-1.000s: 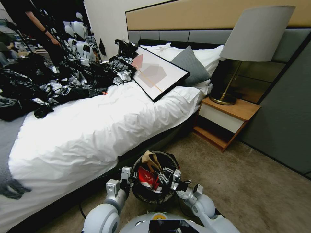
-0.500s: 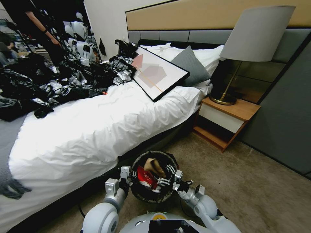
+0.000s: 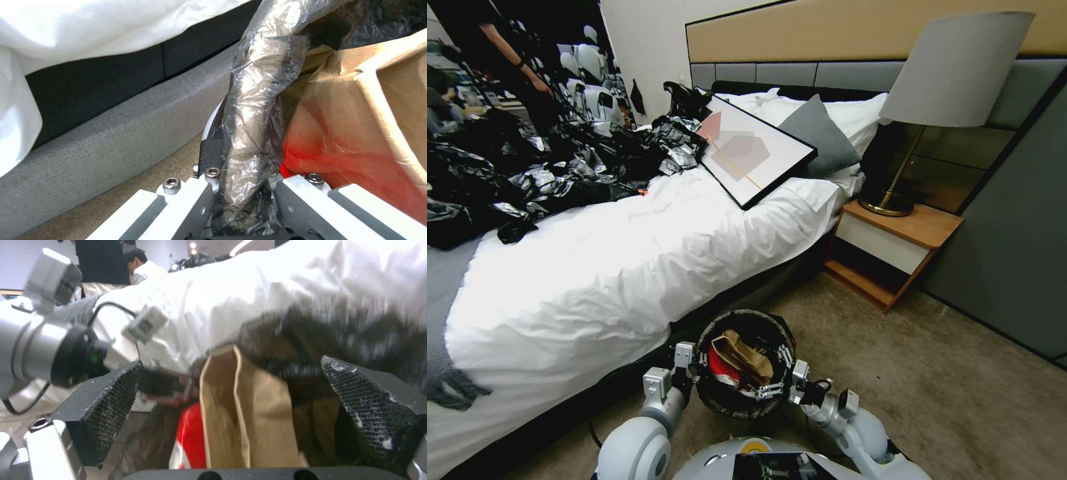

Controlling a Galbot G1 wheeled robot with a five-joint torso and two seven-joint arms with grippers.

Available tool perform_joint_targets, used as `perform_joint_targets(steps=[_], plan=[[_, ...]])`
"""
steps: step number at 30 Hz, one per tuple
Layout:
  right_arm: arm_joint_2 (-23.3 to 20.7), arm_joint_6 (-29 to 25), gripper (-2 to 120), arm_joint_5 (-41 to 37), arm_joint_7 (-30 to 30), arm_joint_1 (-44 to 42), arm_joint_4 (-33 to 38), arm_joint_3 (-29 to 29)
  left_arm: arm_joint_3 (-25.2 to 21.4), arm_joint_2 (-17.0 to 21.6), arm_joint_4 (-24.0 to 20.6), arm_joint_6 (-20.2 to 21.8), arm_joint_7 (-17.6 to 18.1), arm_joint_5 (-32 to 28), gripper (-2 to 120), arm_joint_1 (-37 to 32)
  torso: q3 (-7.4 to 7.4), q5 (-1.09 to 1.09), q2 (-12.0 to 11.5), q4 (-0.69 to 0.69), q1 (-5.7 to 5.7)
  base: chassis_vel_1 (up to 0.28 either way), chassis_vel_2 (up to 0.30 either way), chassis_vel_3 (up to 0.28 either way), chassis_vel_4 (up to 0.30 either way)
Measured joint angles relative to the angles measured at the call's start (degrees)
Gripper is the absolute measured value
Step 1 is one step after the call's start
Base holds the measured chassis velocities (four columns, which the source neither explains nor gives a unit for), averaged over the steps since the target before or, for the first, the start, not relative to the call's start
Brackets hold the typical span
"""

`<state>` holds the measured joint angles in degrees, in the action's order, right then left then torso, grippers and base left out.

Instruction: Pick up the trash bin, then pick up the garbage from the floor and place it into the trash bin.

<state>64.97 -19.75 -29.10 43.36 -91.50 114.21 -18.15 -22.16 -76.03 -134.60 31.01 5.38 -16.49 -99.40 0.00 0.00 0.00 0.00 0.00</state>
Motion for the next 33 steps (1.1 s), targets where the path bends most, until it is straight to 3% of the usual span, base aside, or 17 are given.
perform_joint_targets(steps=[6, 11, 18, 19, 22, 26, 33], plan=[[1.04, 0.01, 100, -0.73, -0.71, 0.88, 3.61, -1.17, 0.09, 0.01, 0.29, 0.00, 0.01, 0.08, 0, 0.04, 0.00, 0.00, 0.00, 0.00, 0.00, 0.000, 0.000, 0.000, 0.000], [2.90, 0.00, 100, -2.17, -4.67, 2.03, 9.87, -2.86, -0.07, 0.04, 0.82, 0.00, 0.01, 0.12, 0, 0.14, 0.00, -0.01, 0.00, 0.01, 0.00, 0.000, 0.000, 0.000, 0.000], [7.95, 0.36, 100, 2.59, -22.58, 1.70, 17.41, -8.44, -0.40, -0.39, 1.45, -0.23, 0.00, 0.26, 0, 0.29, 0.00, 0.00, 0.00, 0.00, 0.00, 0.000, 0.000, 0.000, 0.000], [7.95, 0.36, 100, 2.59, -22.58, 1.70, 17.41, -8.44, -0.40, -0.39, 1.45, -0.23, 0.00, 0.26, 0, 0.29, 0.00, 0.00, 0.00, 0.00, 0.00, 0.000, 0.000, 0.000, 0.000], [10.63, 0.44, 100, 9.56, -33.01, -1.74, 17.92, -11.15, -1.00, -0.51, 1.52, -0.63, -0.02, 0.34, 0, 0.07, 0.00, -0.01, 0.00, 0.00, 0.00, 0.000, 0.000, 0.000, 0.000], [12.63, 0.36, 100, 14.21, -40.11, -5.04, 16.55, -12.17, -1.58, -0.43, 1.51, -0.91, -0.10, 0.19, 0, -0.26, 0.00, -0.01, 0.00, -0.01, 0.00, 0.000, 0.000, 0.000, 0.000], [15.39, -1.52, 100, 17.01, -42.04, -6.59, 12.16, -13.79, -2.15, -0.62, 1.25, -1.23, -0.17, 0.25, 0, -0.51, 0.00, 0.00, 0.00, 0.00, 0.00, 0.000, 0.000, 0.000, 0.000]])
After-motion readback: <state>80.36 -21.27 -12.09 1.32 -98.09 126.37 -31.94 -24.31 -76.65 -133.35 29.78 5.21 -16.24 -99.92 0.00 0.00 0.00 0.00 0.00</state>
